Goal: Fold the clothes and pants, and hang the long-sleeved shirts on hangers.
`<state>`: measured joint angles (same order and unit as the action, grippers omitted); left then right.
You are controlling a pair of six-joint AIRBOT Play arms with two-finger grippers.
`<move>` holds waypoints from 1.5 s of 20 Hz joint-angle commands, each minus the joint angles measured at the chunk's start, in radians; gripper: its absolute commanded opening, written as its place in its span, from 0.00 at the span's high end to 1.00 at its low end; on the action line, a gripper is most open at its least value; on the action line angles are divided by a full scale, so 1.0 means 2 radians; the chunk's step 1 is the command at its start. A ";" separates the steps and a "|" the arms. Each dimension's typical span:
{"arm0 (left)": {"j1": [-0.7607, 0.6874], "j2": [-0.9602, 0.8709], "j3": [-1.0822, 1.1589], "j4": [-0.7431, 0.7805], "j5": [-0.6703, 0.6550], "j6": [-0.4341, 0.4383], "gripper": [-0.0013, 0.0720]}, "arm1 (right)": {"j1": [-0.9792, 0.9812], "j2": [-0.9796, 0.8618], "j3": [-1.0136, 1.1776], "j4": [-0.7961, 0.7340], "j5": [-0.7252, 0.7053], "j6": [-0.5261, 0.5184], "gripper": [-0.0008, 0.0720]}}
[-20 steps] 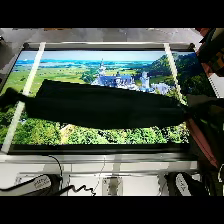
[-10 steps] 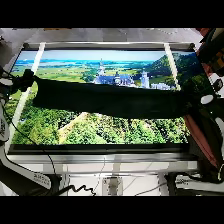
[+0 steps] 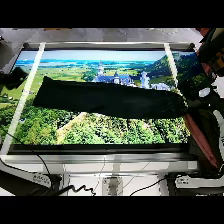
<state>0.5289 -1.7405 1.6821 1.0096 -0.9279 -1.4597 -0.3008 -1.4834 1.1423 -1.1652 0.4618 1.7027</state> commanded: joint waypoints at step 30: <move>-0.080 0.269 -0.233 -0.048 0.165 0.158 0.96 | 0.388 -0.106 0.181 0.043 0.014 -0.071 0.96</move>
<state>0.3733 -1.3659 1.2114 0.8314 -0.4889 -1.1885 0.3393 -1.5997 1.4113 -1.1210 0.4942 1.5372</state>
